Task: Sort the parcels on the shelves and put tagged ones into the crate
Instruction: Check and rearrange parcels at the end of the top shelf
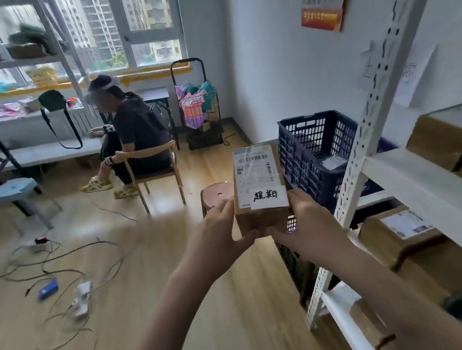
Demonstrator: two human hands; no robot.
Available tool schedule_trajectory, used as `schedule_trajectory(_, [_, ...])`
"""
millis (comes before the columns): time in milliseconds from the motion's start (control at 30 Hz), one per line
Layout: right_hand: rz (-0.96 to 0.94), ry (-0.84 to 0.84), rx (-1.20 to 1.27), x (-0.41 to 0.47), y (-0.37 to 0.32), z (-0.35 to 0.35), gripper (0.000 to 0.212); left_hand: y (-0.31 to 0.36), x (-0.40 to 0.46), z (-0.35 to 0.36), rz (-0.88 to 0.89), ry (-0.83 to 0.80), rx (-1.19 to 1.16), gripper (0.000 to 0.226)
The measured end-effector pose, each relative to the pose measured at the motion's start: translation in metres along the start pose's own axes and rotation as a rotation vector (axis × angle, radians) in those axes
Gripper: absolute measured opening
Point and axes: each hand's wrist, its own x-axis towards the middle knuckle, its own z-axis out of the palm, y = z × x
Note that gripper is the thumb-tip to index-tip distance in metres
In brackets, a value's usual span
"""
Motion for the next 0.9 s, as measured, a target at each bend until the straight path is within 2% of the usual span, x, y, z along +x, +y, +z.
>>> schedule_trajectory(133, [0.042,-0.009,0.02,0.111,0.027,0.005,0.054,-0.044,0.113,0.011,0.012,-0.05,-0.035,0.076])
schedule_trajectory(333, [0.106,0.065,-0.008,0.263,0.069,0.014,0.057,-0.105,0.278,0.029,0.072,-0.061,0.004,0.078])
schedule_trajectory(567, [0.249,0.172,0.03,0.415,0.138,0.046,0.063,-0.181,0.462,0.084,0.209,-0.201,-0.103,0.073])
schedule_trajectory(733, [0.4,0.259,0.028,0.492,0.186,0.028,0.067,-0.177,0.588,0.12,0.386,-0.336,-0.256,0.071])
schedule_trajectory(900, [0.551,0.355,-0.056,0.536,0.251,0.006,0.067,-0.158,0.687,0.178,0.504,-0.416,-0.147,0.08])
